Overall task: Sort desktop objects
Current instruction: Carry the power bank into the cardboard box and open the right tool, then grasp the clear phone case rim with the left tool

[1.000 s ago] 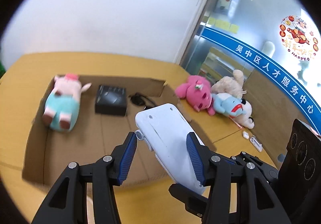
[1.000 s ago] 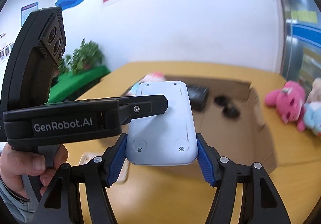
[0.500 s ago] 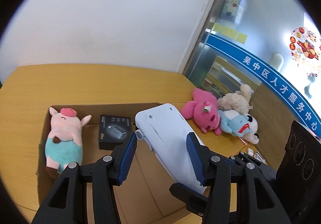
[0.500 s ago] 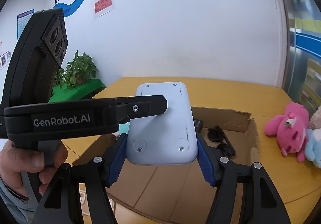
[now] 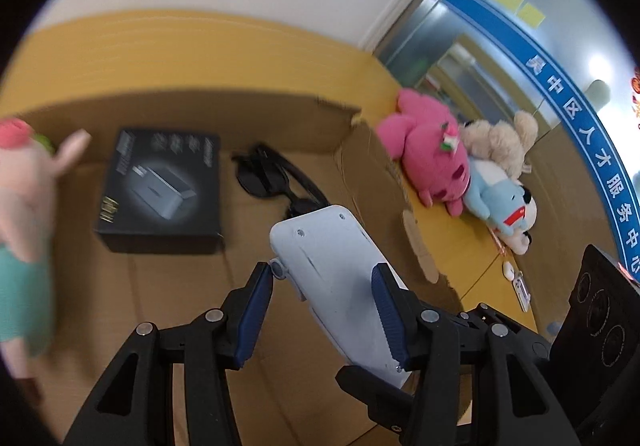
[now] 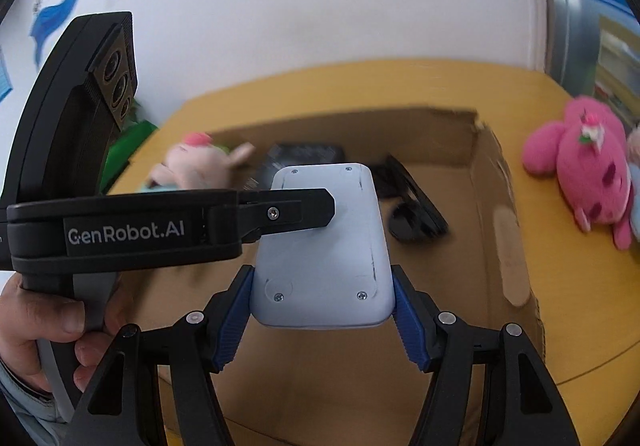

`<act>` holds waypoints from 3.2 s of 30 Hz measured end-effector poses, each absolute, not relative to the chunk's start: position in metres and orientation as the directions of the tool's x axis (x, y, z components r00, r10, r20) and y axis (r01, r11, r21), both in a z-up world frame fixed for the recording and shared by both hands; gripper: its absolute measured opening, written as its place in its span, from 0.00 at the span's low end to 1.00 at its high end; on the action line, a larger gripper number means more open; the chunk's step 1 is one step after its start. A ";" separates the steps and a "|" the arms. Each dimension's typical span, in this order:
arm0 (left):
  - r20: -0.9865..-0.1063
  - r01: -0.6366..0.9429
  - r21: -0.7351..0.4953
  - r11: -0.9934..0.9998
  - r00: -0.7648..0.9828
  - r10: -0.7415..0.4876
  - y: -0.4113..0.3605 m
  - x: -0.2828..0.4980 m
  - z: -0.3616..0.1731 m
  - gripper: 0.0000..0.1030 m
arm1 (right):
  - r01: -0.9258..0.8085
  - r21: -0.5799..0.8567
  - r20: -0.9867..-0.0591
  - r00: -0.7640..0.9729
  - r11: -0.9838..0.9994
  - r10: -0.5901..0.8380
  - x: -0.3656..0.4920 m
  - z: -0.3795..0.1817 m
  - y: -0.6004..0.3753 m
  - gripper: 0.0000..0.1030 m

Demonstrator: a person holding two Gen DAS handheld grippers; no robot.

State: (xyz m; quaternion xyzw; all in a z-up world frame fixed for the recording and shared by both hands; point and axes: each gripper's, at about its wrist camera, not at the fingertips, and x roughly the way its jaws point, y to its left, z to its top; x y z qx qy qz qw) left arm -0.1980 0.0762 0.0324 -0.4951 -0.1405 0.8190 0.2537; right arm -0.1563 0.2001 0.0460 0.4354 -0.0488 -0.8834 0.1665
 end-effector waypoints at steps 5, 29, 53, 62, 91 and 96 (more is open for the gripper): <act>-0.772 -0.232 -0.530 -0.816 -0.266 0.577 0.101 -0.216 -0.007 0.49 | 0.178 0.221 -0.854 -0.439 -0.959 -0.279 -0.178 0.014 0.222 0.62; -0.776 -0.267 -0.524 -0.809 -0.243 0.583 0.108 -0.205 0.000 0.49 | 0.199 0.080 -0.902 -0.402 -0.977 -0.156 -0.148 0.030 0.219 0.81; -0.456 -0.167 -0.060 -0.984 -0.872 0.176 0.012 0.022 0.122 0.77 | 0.162 -0.012 -0.615 -0.779 -0.987 -0.120 0.002 0.093 0.203 1.00; -0.437 -0.156 -0.070 -0.985 -0.883 0.171 0.006 0.055 0.115 0.77 | 0.180 -0.064 -0.589 -0.801 -0.982 -0.109 0.031 0.095 0.198 1.00; -0.645 0.104 -0.224 -0.969 -0.762 0.067 -0.145 0.108 0.006 0.76 | 0.556 0.032 -0.734 -0.550 -0.830 -0.397 0.041 0.016 0.052 0.96; -0.653 0.113 -0.235 -0.965 -0.754 0.071 -0.154 0.107 -0.001 0.76 | 0.582 0.046 -0.739 -0.527 -0.812 -0.420 0.040 0.011 0.042 0.96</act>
